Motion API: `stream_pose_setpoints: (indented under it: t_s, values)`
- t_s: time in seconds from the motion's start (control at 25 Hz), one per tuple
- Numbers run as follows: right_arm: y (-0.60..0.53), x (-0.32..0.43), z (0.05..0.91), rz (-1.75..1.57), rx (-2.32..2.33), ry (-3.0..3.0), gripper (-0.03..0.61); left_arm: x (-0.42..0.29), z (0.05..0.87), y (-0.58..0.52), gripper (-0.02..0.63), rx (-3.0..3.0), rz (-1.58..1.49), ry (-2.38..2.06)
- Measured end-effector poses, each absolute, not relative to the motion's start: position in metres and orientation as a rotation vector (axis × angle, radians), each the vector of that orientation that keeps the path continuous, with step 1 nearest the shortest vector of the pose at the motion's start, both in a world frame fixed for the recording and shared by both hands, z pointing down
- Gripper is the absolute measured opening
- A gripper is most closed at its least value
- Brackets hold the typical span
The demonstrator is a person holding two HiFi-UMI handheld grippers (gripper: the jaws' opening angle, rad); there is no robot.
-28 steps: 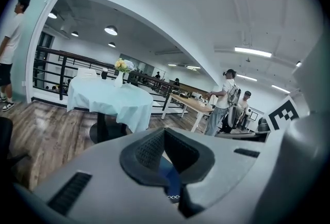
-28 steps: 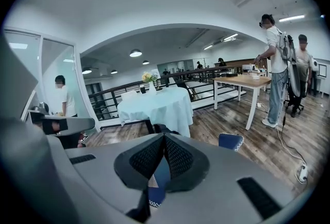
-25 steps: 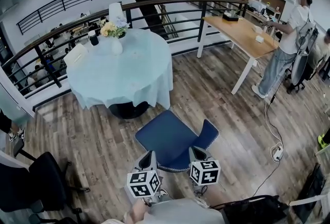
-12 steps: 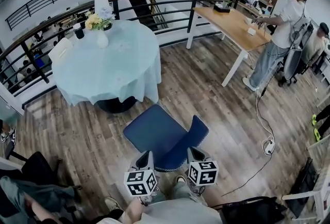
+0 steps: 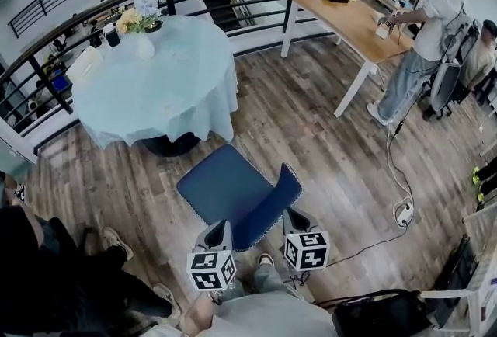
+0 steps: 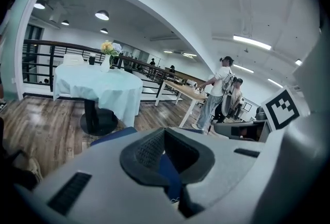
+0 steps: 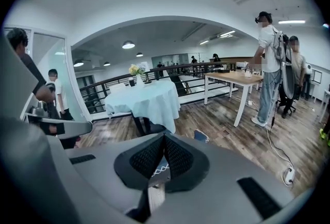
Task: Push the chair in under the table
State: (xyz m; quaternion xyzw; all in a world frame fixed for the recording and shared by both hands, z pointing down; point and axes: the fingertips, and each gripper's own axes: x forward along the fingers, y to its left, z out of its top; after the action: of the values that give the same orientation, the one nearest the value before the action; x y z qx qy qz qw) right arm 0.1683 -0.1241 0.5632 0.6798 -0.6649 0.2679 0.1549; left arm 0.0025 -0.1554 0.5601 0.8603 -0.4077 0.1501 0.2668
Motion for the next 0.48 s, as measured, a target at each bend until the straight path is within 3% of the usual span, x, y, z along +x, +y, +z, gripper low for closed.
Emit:
stream_pose_setpoints:
  t_s: [0.2, 0.32, 0.48]
  values:
    - [-0.116, 0.192, 0.578, 0.809, 1.935, -1.887, 0.018, 0.038, 0.577, -0.138, 0.003, 2.366, 0.542, -0.984]
    - [-0.112, 0.198, 0.590, 0.839, 1.890, -1.884, 0.020, 0.057, 0.595, -0.123, 0.140, 2.383, 0.685, -0.885]
    - [-0.110, 0.200, 0.607, 0.891, 1.826, -1.896, 0.034, 0.074, 0.615, -0.108, 0.176, 2.433, 0.837, -0.821]
